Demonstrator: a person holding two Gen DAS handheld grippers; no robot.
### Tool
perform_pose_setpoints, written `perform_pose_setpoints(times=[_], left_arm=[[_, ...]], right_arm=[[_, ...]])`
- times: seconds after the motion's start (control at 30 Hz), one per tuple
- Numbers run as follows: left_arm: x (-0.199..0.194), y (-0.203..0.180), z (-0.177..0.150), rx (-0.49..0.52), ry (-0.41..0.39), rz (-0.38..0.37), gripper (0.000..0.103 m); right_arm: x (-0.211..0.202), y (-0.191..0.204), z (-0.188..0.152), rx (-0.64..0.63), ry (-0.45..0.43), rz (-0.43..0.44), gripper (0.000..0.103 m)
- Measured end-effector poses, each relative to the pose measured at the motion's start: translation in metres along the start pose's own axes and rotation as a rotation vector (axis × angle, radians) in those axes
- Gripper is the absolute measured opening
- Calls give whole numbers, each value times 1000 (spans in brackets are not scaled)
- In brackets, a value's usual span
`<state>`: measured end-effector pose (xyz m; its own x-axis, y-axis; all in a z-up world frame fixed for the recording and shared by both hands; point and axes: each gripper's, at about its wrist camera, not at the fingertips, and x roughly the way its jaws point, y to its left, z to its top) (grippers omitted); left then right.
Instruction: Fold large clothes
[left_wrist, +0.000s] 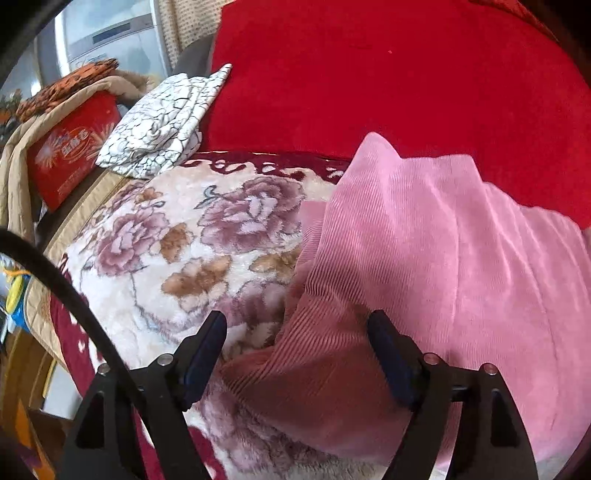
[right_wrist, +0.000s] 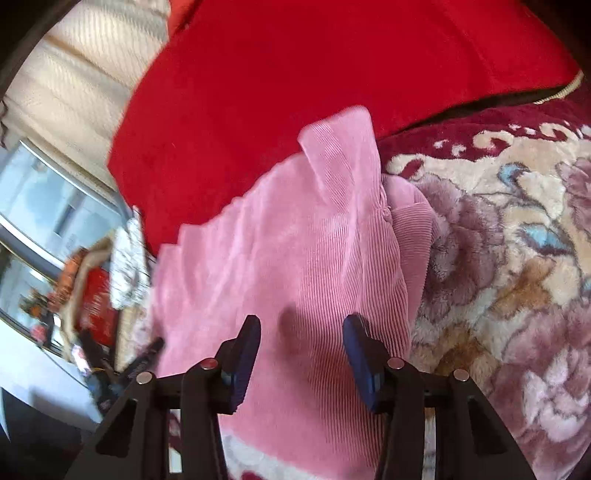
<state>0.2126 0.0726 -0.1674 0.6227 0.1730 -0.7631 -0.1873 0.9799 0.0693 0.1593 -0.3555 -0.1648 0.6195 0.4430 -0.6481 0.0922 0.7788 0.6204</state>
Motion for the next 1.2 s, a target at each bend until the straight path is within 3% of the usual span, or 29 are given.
perform_pose_setpoints(times=[0.23,0.33,0.5,0.57,0.67,0.8,0.9,1.0,1.1,1.2], left_arm=[[-44,-16,-6,40,-147,-56,80],[-55,-24,-7,55,-172,-57,80],[-32,-16,-5,-19,-62,-32,80],[-17,-16,-9,-10,-12,19,80],[-10,-14,-12,2,1,13,80],[-19,6,-12,-59,-8,-33,80],[-27,30,-17,-170,3,-72,80],[-35,53,-35,-322,33,-172,80],[-29,60,-56,-445,114,-298,81],[-15,48,-70,-488,184,-389,81]], right_arm=[[-37,-42,-5,143,-39,63,57],[-45,-60,-2,219,-58,110,57],[-51,-48,-1,157,-99,185,57],[-45,-34,-3,106,-91,215,57],[-27,-20,-8,71,-54,214,57],[13,-18,-12,69,53,95,51],[13,-22,-7,101,51,123,51],[15,-27,-5,117,55,144,51],[15,-26,-6,104,52,136,51],[15,-20,-7,79,48,120,51]])
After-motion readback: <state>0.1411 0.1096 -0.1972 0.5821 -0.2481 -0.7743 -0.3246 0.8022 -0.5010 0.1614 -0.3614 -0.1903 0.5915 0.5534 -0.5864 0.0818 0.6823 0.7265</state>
